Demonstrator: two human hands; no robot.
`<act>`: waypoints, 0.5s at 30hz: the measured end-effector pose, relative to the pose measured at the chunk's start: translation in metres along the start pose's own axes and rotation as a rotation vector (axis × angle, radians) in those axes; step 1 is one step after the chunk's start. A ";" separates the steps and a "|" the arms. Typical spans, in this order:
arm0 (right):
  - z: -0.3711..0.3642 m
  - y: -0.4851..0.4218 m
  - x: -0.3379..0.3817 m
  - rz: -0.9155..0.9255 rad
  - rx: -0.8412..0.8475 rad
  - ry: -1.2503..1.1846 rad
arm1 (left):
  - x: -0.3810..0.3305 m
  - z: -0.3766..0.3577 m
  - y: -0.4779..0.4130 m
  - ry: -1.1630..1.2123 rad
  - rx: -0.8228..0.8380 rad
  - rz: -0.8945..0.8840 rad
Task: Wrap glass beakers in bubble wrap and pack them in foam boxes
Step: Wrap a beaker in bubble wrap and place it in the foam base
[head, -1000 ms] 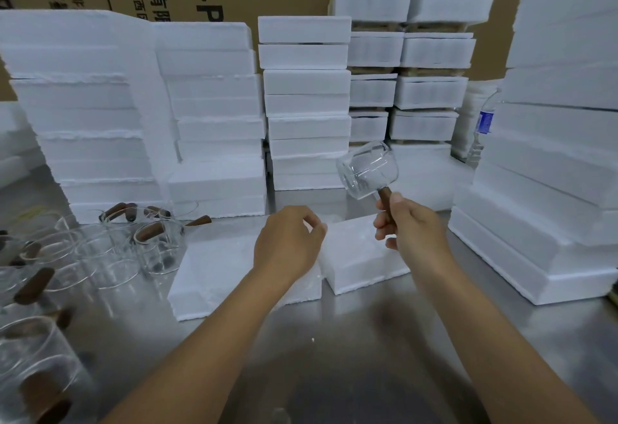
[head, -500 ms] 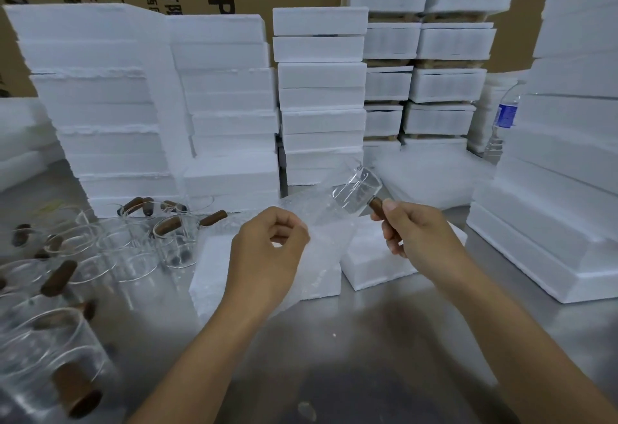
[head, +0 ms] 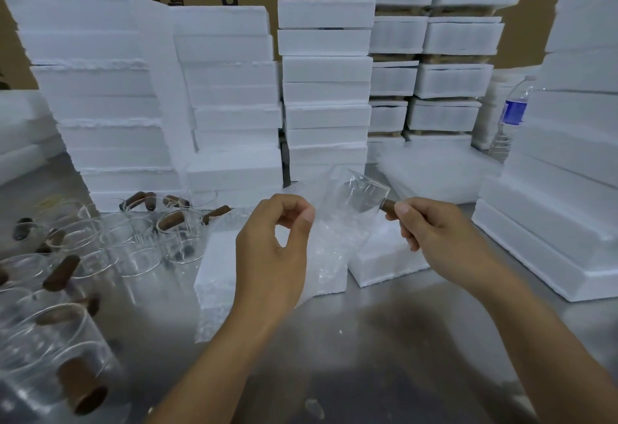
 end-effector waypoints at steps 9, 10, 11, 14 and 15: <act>-0.007 0.002 0.007 0.027 0.047 0.110 | -0.018 -0.013 0.005 -0.090 0.057 -0.114; -0.008 0.002 0.009 0.030 0.066 0.114 | -0.023 -0.013 0.007 -0.117 0.045 -0.154; -0.010 0.003 0.012 0.040 0.086 0.121 | -0.028 -0.012 0.010 -0.144 0.025 -0.200; -0.017 0.007 0.026 0.089 0.148 0.150 | -0.040 -0.011 0.016 -0.199 -0.041 -0.319; -0.020 0.009 0.030 0.099 0.173 0.154 | -0.041 -0.011 0.017 -0.206 -0.052 -0.344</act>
Point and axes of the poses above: each hand's wrist, its own y-axis away from the middle knuckle, its own z-axis out of the back of the hand, x = y × z, the point moved 10 cm from there along -y, towards the middle knuckle, and after that the axes turned 9 degrees about x, right-handed, at the moved point
